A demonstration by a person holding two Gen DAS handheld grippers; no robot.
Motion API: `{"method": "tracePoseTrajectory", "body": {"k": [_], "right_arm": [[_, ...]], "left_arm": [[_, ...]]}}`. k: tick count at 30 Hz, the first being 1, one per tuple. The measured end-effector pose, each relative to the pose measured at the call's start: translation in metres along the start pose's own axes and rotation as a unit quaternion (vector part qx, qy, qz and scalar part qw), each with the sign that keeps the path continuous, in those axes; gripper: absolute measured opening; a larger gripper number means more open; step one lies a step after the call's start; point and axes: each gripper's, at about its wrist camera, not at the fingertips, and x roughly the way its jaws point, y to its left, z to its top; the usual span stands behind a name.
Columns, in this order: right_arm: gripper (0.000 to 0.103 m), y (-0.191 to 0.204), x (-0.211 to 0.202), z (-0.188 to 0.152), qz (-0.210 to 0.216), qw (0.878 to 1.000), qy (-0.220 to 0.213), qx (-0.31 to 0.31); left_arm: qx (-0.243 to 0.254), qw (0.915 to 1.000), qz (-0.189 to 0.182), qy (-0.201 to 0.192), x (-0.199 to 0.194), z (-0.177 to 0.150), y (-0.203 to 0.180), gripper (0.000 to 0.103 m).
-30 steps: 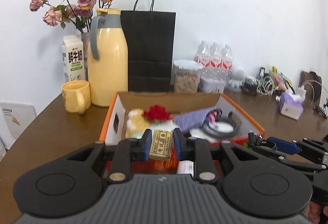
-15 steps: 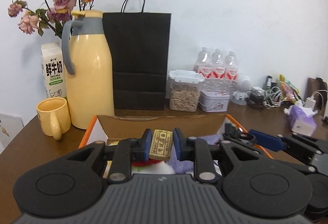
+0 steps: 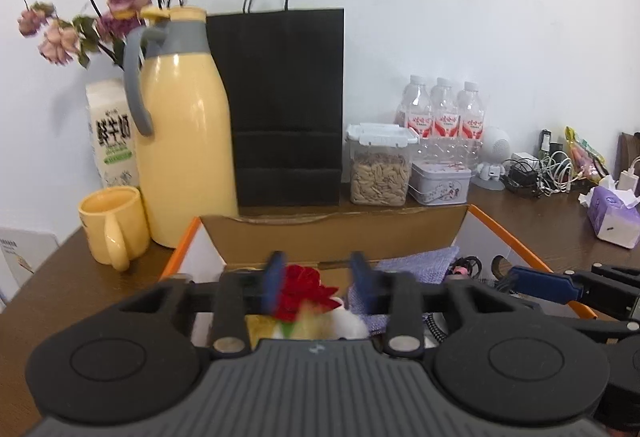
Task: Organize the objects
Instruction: 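Carry the gold block and black cables over the box while both tools lower them, then open both tools to drop the items and withdraw from the box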
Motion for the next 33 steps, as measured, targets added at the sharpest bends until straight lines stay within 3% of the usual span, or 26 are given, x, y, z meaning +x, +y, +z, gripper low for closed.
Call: {"method": "tracePoseTrajectory", "body": {"k": [1, 2, 3, 4, 7, 23, 33], "right_arm": [[0.051, 0.000, -0.001, -0.001, -0.001, 1.000, 0.001, 0.002], [0.067, 0.000, -0.002, -0.002, -0.003, 1.000, -0.001, 0.003], [0.075, 0.001, -0.003, -0.002, -0.007, 1.000, -0.005, 0.002], [0.085, 0.002, -0.005, -0.003, -0.011, 1.000, -0.010, 0.000], [0.103, 0.004, -0.009, -0.004, -0.010, 1.000, -0.017, -0.004], [0.103, 0.002, -0.023, -0.002, -0.029, 0.999, -0.042, -0.003], [0.103, 0.002, -0.061, -0.005, -0.030, 0.997, -0.065, -0.016]], "left_arm": [[0.001, 1.0000, 0.006, -0.008, -0.003, 0.000, 0.000, 0.075], [0.002, 0.9998, 0.009, -0.015, -0.005, 0.000, 0.000, 0.091], [0.001, 0.9996, 0.014, -0.024, -0.008, 0.000, 0.000, 0.103], [-0.002, 0.9994, 0.016, -0.032, -0.011, 0.000, 0.000, 0.103], [-0.012, 0.9989, 0.015, -0.042, -0.016, 0.002, 0.004, 0.103], [-0.031, 0.9978, 0.019, -0.056, -0.033, 0.001, 0.014, 0.103], [-0.040, 0.9979, 0.013, -0.050, -0.056, -0.008, 0.027, 0.103]]}}
